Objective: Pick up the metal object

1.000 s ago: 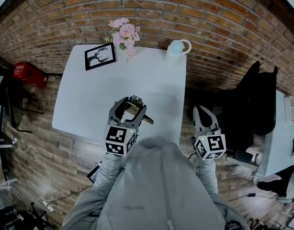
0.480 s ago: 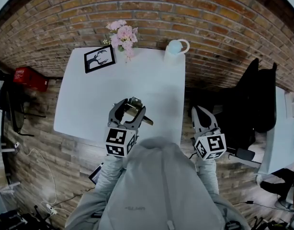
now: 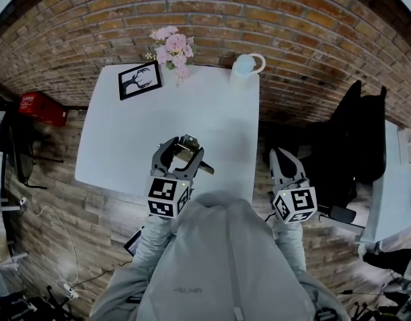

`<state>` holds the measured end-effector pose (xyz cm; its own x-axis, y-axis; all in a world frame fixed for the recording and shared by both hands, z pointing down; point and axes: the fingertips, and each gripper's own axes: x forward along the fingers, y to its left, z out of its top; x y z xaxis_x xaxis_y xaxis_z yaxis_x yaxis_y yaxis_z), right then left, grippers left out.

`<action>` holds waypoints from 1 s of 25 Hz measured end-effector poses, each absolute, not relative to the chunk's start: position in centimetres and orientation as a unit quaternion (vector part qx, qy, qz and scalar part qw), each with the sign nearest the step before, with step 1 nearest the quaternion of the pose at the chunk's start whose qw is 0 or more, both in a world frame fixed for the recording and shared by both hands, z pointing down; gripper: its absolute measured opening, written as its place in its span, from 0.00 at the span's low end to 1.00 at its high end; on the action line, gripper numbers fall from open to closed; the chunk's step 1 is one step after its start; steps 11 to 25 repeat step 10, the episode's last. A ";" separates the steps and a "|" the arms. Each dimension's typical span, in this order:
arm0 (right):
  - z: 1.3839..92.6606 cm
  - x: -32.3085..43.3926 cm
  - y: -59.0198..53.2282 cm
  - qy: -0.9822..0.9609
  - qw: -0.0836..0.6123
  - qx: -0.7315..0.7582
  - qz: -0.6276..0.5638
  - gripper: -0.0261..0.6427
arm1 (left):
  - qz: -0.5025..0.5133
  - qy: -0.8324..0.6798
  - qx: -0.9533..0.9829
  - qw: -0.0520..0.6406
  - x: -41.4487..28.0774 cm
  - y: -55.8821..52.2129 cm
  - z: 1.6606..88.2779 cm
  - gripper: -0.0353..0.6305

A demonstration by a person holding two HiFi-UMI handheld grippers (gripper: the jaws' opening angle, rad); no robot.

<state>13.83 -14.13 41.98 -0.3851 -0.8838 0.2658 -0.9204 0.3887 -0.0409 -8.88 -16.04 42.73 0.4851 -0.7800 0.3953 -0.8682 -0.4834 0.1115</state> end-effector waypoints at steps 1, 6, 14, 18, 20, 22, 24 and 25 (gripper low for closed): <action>42.0 13.8 -14.1 -0.827 0.101 0.545 0.091 0.07 | 0.147 -0.485 0.849 0.150 -8.9 -16.0 42.7 0.51; 42.1 13.6 -13.7 -0.830 0.103 0.541 0.092 0.07 | 0.147 -0.483 0.850 0.152 -8.9 -15.4 42.7 0.51; 42.1 13.2 -13.5 -0.829 0.097 0.542 0.094 0.07 | 0.150 -0.483 0.849 0.151 -9.1 -14.9 42.8 0.51; 42.1 13.2 -13.5 -0.829 0.097 0.542 0.094 0.07 | 0.150 -0.483 0.849 0.151 -9.1 -14.9 42.8 0.51; 42.1 13.2 -13.5 -0.829 0.097 0.542 0.094 0.07 | 0.150 -0.483 0.849 0.151 -9.1 -14.9 42.8 0.51; 42.1 13.2 -13.5 -0.829 0.097 0.542 0.094 0.07 | 0.150 -0.483 0.849 0.151 -9.1 -14.9 42.8 0.51; 42.1 13.2 -13.5 -0.829 0.097 0.542 0.094 0.07 | 0.150 -0.483 0.849 0.151 -9.1 -14.9 42.8 0.51; 42.1 13.2 -13.5 -0.829 0.097 0.542 0.094 0.07 | 0.150 -0.483 0.849 0.151 -9.1 -14.9 42.8 0.51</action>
